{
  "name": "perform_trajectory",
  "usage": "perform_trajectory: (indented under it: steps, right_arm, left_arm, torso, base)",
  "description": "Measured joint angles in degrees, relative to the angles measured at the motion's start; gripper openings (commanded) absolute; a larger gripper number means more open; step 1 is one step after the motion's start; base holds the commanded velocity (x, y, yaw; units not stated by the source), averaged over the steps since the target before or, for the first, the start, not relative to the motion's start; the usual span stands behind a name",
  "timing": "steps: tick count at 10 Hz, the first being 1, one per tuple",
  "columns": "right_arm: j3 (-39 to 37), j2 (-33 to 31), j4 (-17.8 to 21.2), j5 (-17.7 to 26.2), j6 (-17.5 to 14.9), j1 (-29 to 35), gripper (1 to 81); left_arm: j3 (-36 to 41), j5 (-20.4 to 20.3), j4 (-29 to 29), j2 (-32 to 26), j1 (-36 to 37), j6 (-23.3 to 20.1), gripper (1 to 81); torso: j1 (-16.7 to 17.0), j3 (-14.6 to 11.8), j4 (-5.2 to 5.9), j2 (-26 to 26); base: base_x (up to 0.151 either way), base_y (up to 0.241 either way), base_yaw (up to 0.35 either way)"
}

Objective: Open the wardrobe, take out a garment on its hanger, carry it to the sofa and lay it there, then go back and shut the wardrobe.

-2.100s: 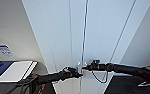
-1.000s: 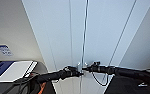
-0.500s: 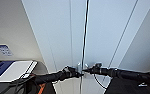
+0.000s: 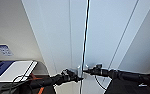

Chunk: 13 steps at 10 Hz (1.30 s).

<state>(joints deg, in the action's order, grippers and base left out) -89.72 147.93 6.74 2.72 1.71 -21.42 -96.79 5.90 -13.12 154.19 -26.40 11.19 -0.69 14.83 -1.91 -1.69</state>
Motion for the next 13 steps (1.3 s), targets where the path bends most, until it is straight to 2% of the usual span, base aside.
perform_trajectory:
  steps: [5, 13]
  right_arm:
    - [5.9, -3.67, -0.02, -1.27, -0.15, -2.17, 81.1]
    - [10.75, -6.84, 0.0, -4.21, -0.91, -4.96, 81.1]
  left_arm:
    - [5.1, 1.95, -1.1, -2.84, -0.82, 0.11, 81.1]
    - [13.53, 4.75, -1.77, -8.2, -2.21, 0.63, 81.1]
  torso:
    - [0.0, 0.0, 0.0, 0.0]
    - [-0.02, 0.0, 0.0, 0.0]
  base:
    - [0.0, 0.0, 0.0]
    - [0.0, 0.0, 0.0]
